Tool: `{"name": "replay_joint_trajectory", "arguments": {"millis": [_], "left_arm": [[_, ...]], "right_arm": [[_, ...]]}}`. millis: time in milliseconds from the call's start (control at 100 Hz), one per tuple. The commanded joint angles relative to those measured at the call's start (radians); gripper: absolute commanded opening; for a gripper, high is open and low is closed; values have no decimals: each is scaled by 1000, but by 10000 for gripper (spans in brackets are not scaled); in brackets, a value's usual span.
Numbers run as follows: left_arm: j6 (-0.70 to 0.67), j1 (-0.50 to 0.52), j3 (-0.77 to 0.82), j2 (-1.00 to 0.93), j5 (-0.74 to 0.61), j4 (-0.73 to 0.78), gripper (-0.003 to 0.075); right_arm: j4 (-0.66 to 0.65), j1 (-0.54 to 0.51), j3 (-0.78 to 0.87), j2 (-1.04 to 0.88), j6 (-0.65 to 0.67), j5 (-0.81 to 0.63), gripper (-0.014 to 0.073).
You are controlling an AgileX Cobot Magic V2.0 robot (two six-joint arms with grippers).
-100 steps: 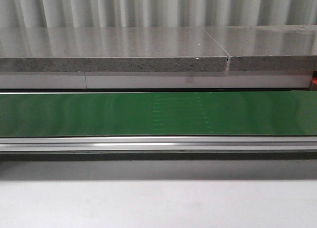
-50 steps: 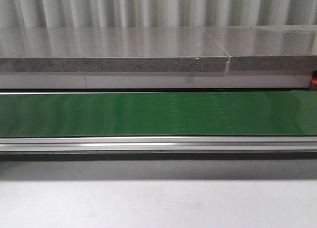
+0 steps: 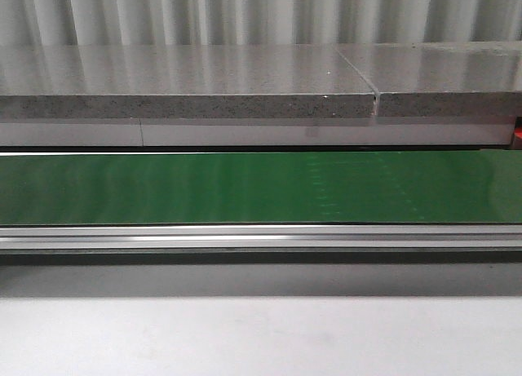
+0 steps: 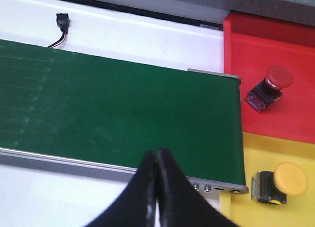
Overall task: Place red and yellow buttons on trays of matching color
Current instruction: 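Carry the red button onto the green belt and open the left gripper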
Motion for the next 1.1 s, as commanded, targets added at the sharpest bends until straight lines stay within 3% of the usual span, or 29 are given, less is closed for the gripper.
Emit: {"name": "replay_joint_trajectory", "arguments": {"millis": [0,60,230,480,700,870,1090], "left_arm": [[3,-21,-33,-36,-19,-15,642],[3,-34,-35,-36,-19,-18,715],[3,-80,-66,-45,31,-18,654],[3,-112,-68,-153,-16,-23,652],[-77,-108,-66,-285,-71,-17,652],[-173,-51,-40,-334,-92,-3,652],[-221,98,77,-339,-156,-1,652]], "right_arm": [[-6,3,-26,-5,-8,-60,-68],[-6,3,-26,-5,-8,-60,-68],[-6,3,-26,-5,-8,-60,-68],[-6,3,-26,-5,-8,-60,-68],[-6,3,-26,-5,-8,-60,-68],[-6,3,-26,-5,-8,-60,-68],[-6,3,-26,-5,-8,-60,-68]]}}
